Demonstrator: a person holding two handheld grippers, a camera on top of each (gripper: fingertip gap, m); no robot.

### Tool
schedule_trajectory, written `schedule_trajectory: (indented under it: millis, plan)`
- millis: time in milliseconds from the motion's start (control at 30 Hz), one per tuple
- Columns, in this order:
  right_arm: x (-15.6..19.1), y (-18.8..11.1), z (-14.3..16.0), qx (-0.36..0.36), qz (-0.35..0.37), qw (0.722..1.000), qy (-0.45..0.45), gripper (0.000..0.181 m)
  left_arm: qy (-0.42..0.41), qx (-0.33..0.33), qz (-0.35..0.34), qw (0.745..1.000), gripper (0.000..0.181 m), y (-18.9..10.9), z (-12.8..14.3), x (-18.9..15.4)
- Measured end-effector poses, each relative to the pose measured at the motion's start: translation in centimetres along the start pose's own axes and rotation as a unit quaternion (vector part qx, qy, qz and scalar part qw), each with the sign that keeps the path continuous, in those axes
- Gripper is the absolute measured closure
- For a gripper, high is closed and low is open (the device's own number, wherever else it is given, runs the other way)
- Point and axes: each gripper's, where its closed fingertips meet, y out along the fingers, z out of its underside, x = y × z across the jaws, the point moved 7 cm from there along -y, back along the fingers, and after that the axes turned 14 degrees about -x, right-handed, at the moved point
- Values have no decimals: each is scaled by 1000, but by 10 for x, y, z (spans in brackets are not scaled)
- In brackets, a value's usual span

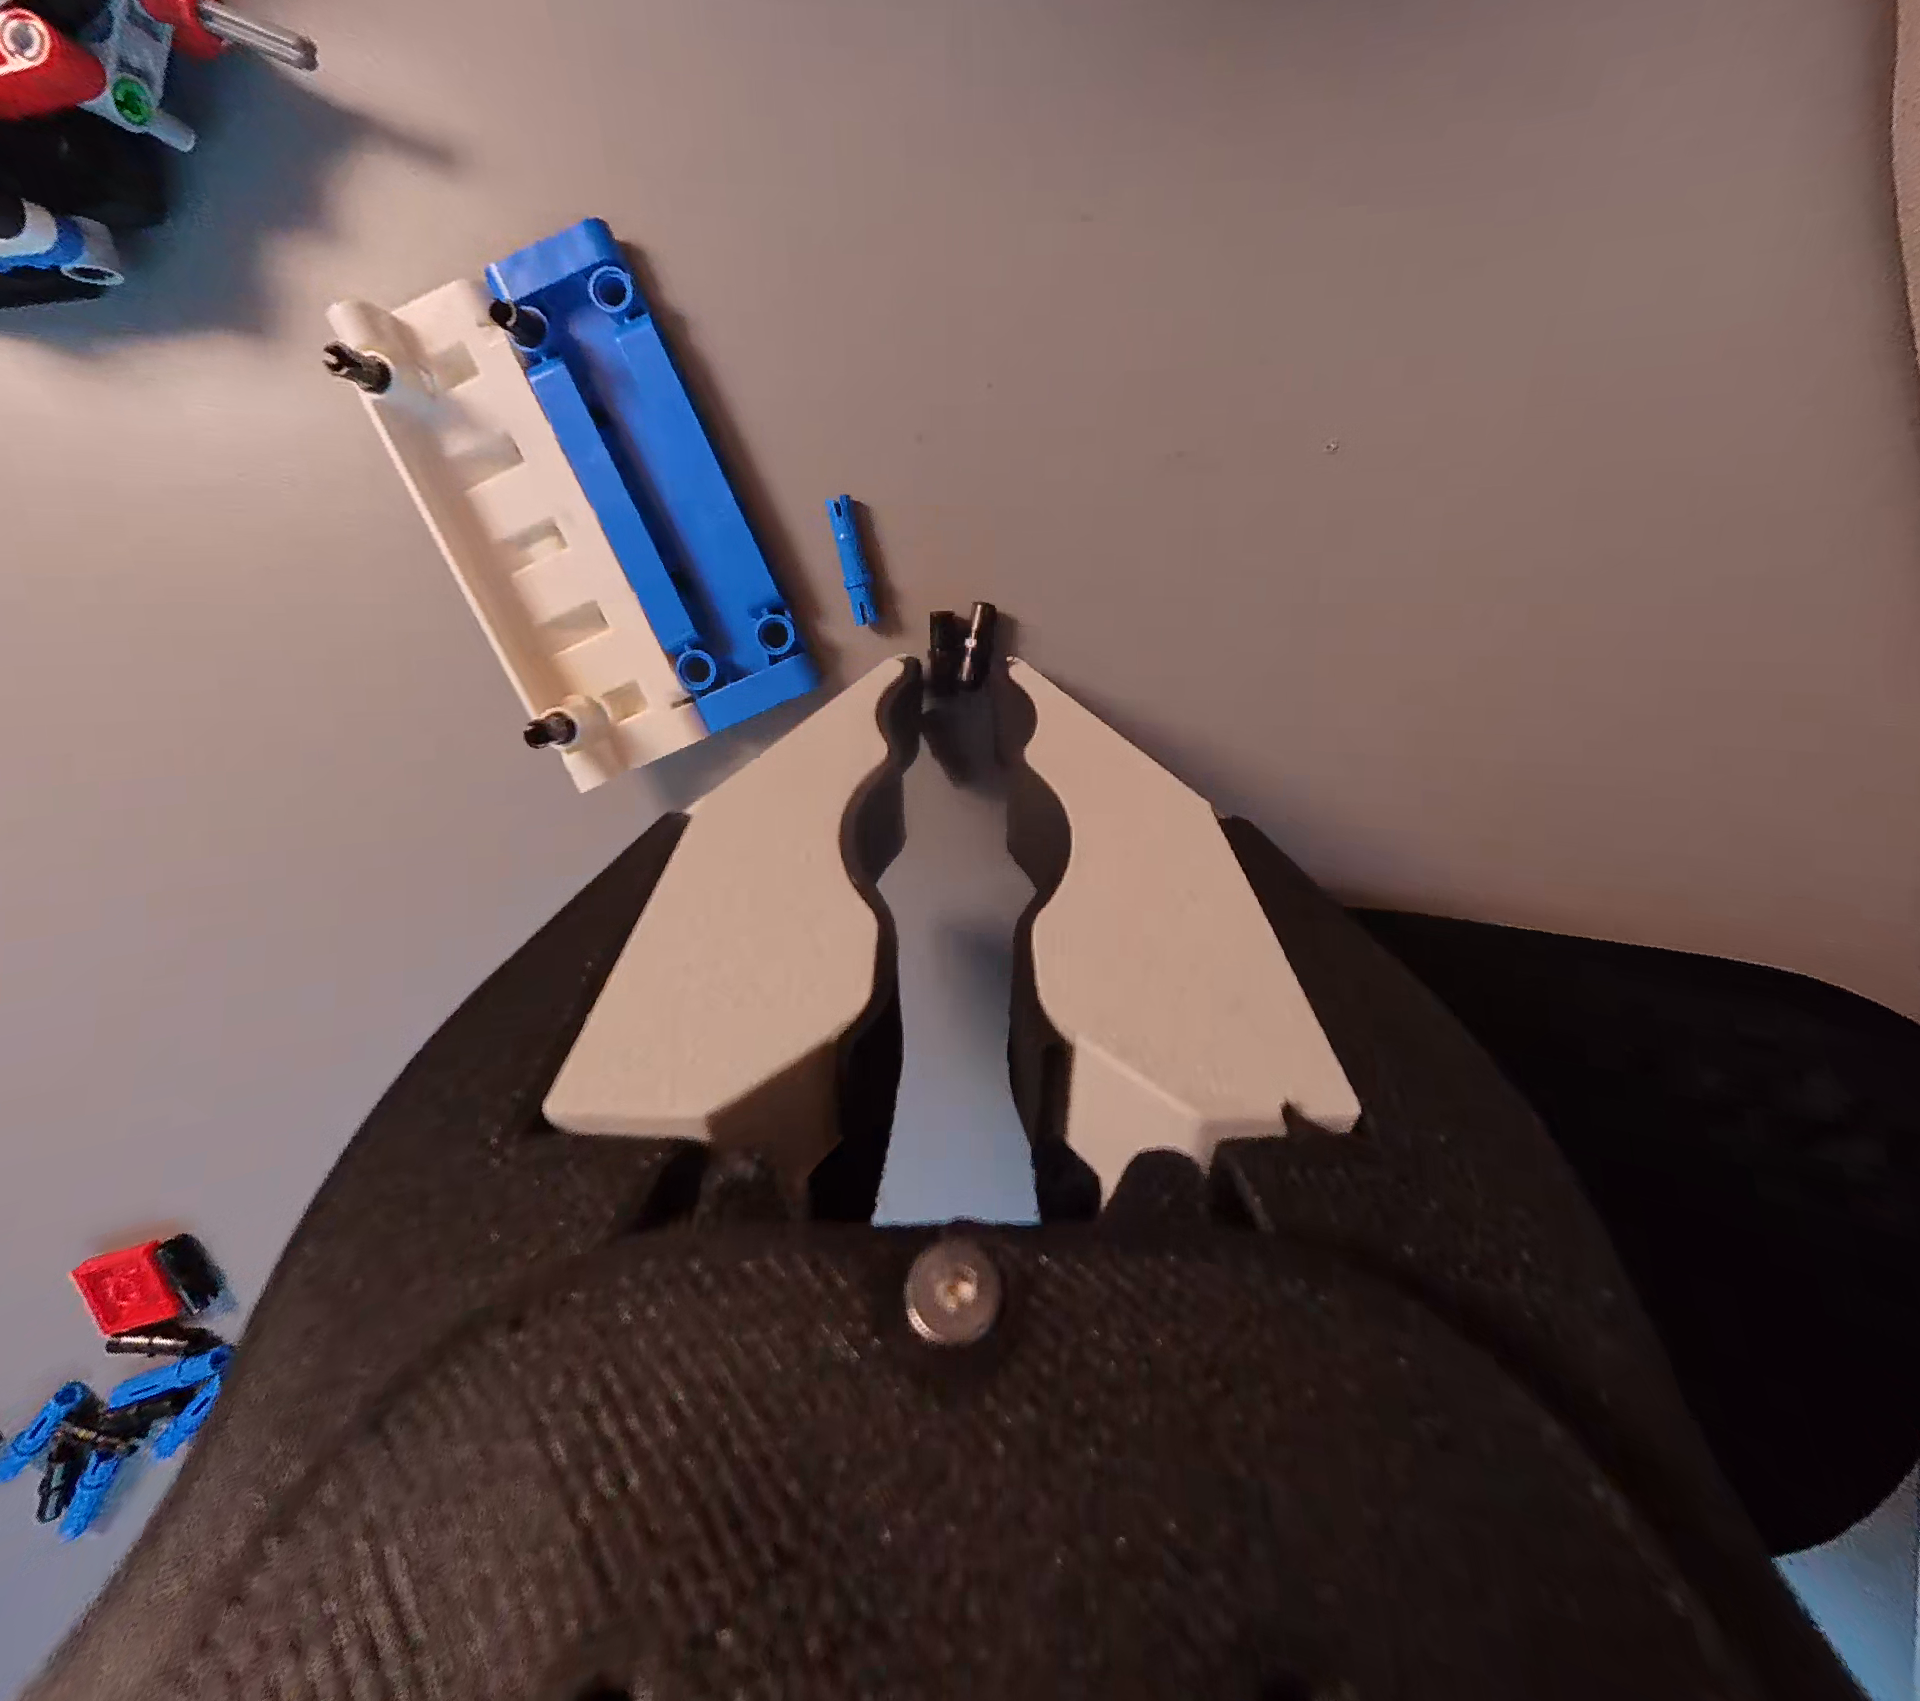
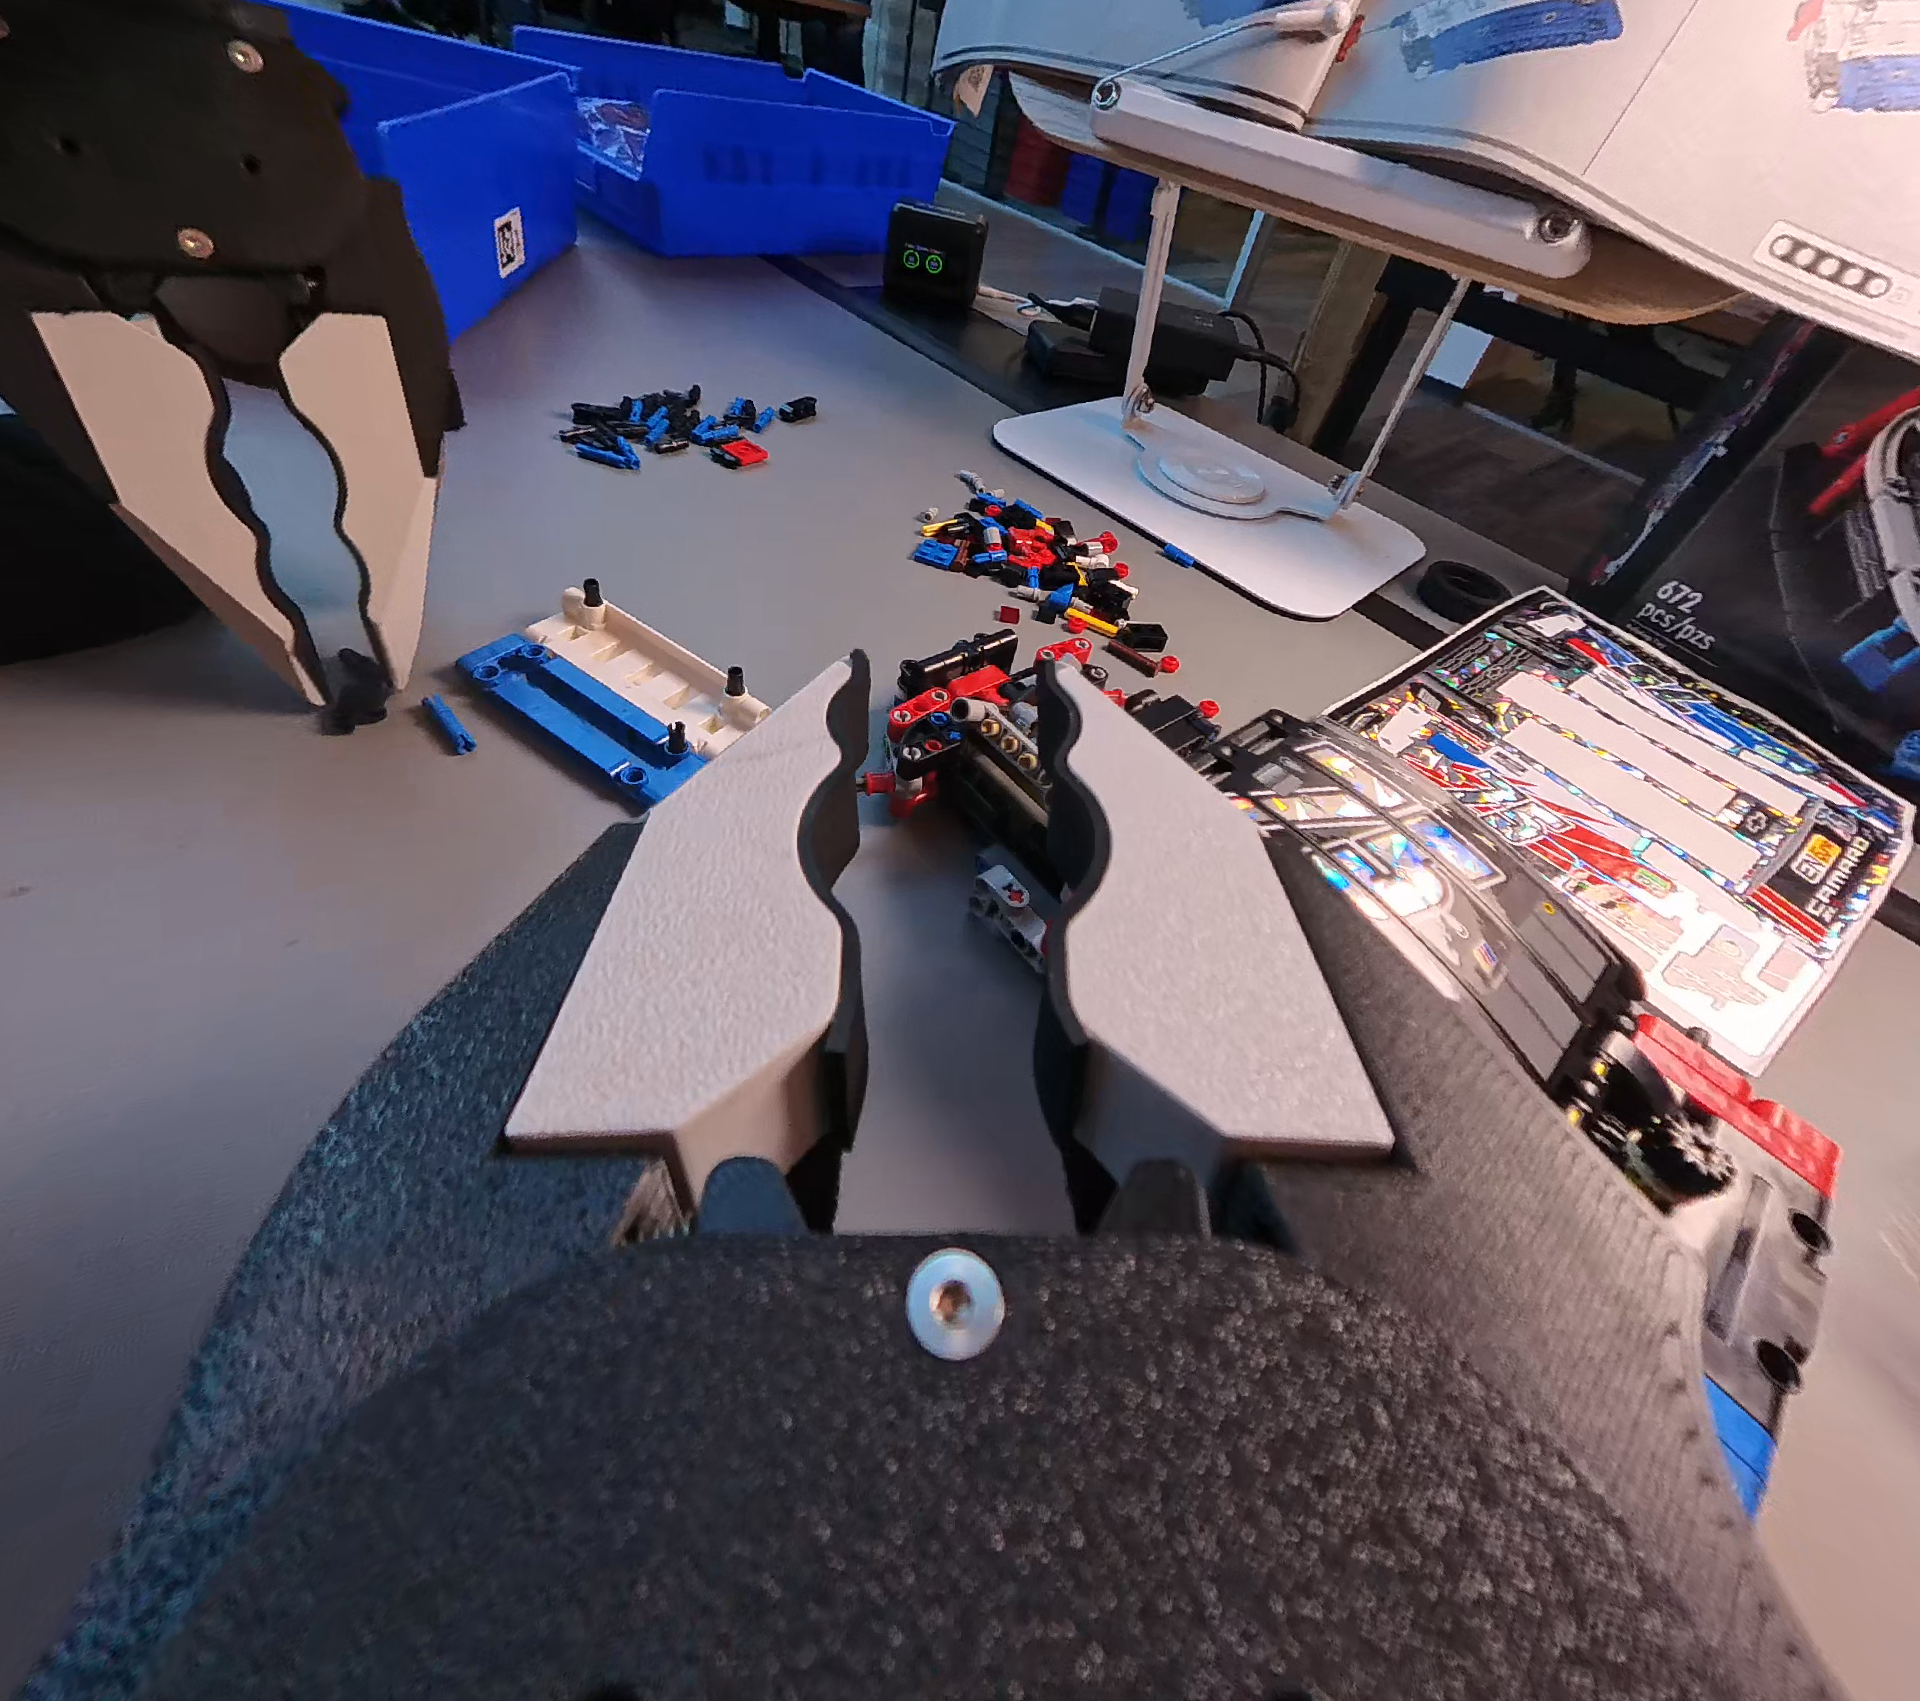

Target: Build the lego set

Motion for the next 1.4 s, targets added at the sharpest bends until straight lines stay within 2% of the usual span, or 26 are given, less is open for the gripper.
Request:
schedule_trajectory:
  millis: [33, 167, 300, 400, 467, 567, 700, 900, 1133, 1400]
  plan:
    - [1, 0, 1, 2, -2, 1000, -1, 151, -4, -11, -4, 1000, 167, -2, -1, 1]
    - [3, 1, 2, 6, -9, 1000, -4, 152, -34, -71, -32, 996, 162, -18, -6, 6]
    - [6, 2, 3, 9, -23, 1000, -9, 152, -94, -153, -118, 977, 151, -30, 2, 22]
    - [10, 4, 6, 14, -37, 999, -19, 154, -117, -157, -169, 966, 138, -26, 18, 31]
    - [11, 5, 8, 15, -42, 999, -24, 155, -119, -147, -163, 968, 129, -19, 23, 33]
    - [13, 7, 11, 19, -47, 998, -31, 156, -125, -141, -127, 974, 127, -8, 23, 36]
    - [15, 8, 13, 23, -43, 998, -44, 158, -105, -143, -110, 978, 133, -1, 19, 41]
    - [18, 11, 16, 25, -46, 997, -54, 158, -94, -172, -119, 973, 133, 0, 21, 43]
    - [32, 19, 21, 40, -89, 993, -69, 158, -72, -192, -151, 967, 133, -1, 24, 41]
    - [53, 20, 23, 49, -145, 982, -109, 161, -85, -212, -152, 961, 131, -1, 25, 43]
